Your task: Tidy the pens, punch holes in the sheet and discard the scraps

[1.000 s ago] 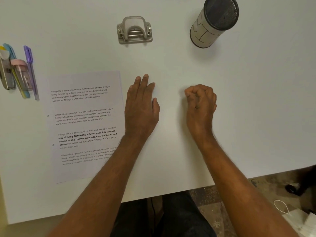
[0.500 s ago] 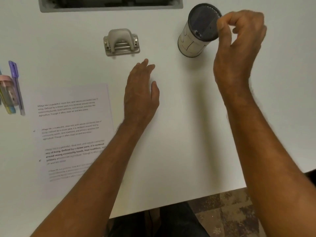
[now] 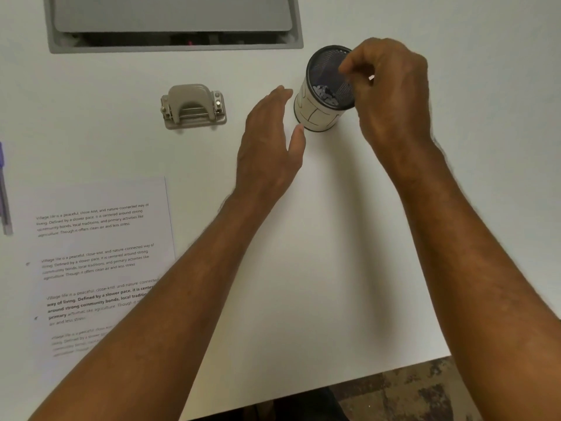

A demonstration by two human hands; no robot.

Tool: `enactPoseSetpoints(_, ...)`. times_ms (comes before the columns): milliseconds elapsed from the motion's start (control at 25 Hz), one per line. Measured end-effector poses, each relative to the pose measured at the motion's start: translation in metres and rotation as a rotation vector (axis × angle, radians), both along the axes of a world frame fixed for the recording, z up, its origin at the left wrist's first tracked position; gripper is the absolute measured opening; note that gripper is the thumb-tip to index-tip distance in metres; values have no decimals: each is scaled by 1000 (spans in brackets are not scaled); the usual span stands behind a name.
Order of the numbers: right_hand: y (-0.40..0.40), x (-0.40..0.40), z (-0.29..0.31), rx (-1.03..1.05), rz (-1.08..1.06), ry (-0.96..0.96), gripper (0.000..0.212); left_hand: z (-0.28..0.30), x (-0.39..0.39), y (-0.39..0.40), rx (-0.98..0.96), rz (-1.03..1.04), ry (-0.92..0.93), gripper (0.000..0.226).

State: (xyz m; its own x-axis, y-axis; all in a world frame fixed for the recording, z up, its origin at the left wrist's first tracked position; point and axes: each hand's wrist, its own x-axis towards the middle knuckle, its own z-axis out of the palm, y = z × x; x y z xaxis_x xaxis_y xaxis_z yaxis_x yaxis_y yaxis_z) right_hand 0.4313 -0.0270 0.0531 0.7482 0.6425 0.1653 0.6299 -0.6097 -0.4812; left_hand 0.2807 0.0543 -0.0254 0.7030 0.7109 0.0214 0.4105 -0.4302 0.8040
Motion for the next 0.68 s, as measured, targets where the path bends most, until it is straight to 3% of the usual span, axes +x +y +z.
enactPoseSetpoints(280,-2,-7,-3,78,50,-59,22,-4,0,3,24,6,32,55)
enactPoseSetpoints(440,-1,-7,-2,76,50,-37,15,-5,-6,4,43,7,43,54)
enactPoseSetpoints(560,0,-10,-1,79,59,-62,25,-4,-11,6,49,4,46,54)
enactPoseSetpoints(680,2,-13,3,66,25,-43,14,-1,-15,7,58,6,48,53)
